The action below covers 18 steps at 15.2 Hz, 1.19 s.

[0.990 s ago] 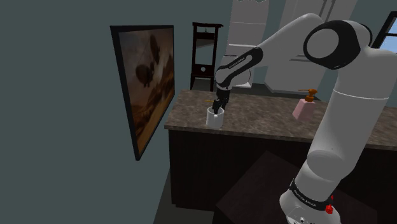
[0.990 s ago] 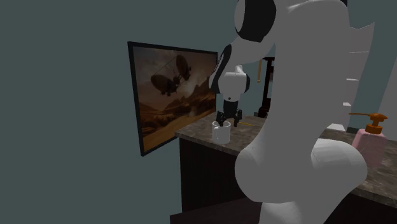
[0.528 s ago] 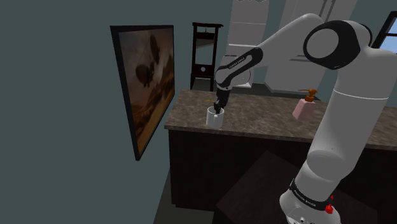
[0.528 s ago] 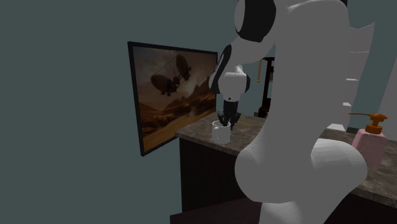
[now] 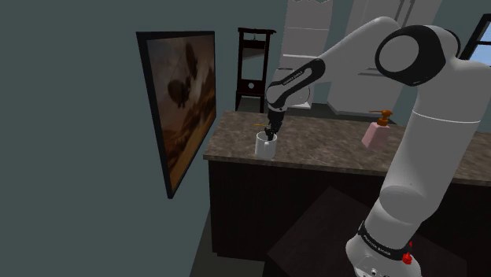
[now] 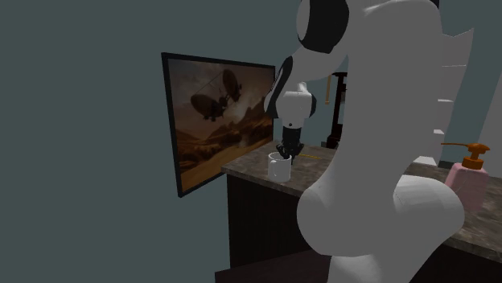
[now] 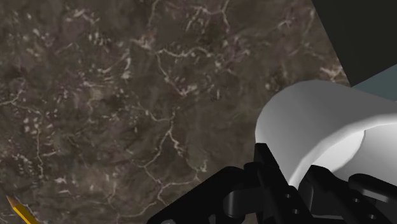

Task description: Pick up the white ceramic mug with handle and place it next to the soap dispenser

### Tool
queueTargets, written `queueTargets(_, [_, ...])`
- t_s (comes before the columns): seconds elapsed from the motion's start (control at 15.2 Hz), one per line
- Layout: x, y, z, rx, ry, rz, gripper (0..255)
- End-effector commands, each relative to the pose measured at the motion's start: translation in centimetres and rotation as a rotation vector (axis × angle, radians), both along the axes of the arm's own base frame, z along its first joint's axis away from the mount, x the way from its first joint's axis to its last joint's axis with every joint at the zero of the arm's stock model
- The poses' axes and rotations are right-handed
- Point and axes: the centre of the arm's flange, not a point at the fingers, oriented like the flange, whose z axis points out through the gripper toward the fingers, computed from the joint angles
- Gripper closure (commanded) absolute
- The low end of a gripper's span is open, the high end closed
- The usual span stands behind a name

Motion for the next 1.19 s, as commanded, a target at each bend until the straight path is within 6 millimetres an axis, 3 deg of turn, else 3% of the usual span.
queueTargets(0.0, [0.0,0.0,0.5,0.000,0.000,0.000,255])
queueTargets(1.12, [0.0,0.0,9.5,0.000,0.000,0.000,255])
